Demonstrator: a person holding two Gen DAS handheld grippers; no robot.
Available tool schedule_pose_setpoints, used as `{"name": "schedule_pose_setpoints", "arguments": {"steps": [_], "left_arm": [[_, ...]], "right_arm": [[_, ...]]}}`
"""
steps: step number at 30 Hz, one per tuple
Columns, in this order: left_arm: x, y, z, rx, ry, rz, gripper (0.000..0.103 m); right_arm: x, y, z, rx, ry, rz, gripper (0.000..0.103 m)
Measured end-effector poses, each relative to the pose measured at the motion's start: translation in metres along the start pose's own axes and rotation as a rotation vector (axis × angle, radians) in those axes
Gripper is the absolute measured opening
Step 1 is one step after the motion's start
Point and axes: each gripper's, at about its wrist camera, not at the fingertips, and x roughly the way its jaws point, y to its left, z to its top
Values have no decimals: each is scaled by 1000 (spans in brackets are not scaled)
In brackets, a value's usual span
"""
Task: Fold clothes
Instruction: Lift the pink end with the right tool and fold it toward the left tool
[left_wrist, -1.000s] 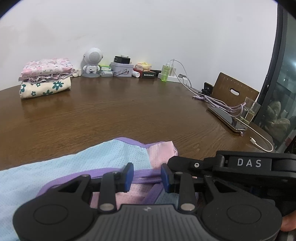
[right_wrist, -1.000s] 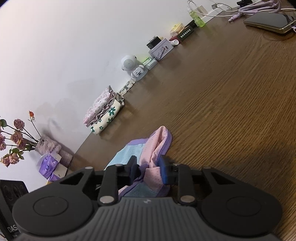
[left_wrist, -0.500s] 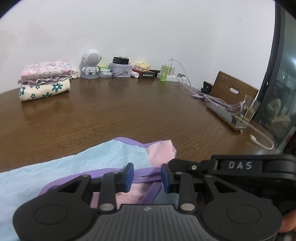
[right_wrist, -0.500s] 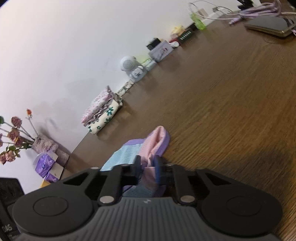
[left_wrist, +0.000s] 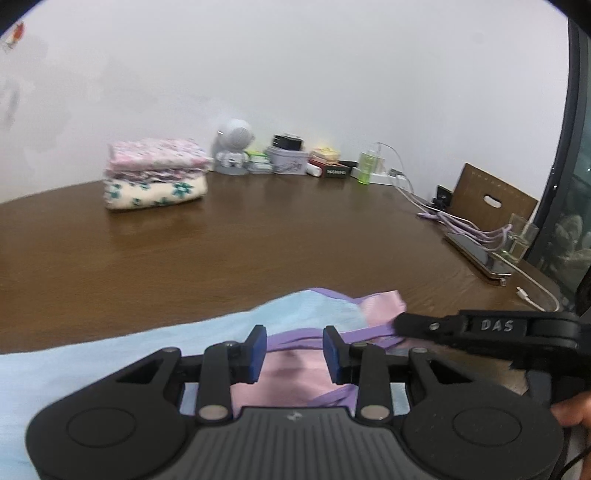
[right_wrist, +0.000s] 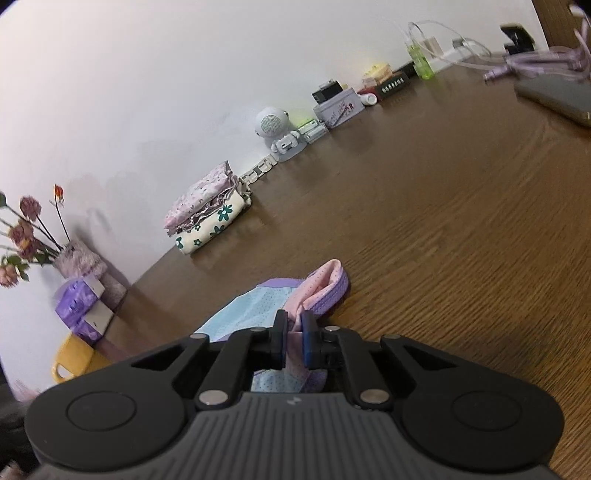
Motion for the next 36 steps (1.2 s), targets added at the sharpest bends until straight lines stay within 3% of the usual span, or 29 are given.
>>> {"name": "schedule_pose_setpoints", "arguments": {"steps": [8, 14, 23, 29, 36], "left_arm": [[-28, 40, -5, -14, -3, 69, 32], [-47, 70, -12, 36, 19, 101, 32], [-60, 95, -16, 191, 93, 22, 34], [-56, 116, -23, 205, 146, -43, 33], [-52, 126, -30, 219, 137, -109, 34]], "right_arm": [[-9, 36, 4, -158, -21, -38, 7], [-10, 74, 4, -309, -23, -78, 7], [3, 150, -16, -578, 5, -121, 7], [17, 196, -36, -696, 33, -152, 7], [41, 234, -72, -811, 95, -185, 7]]}}
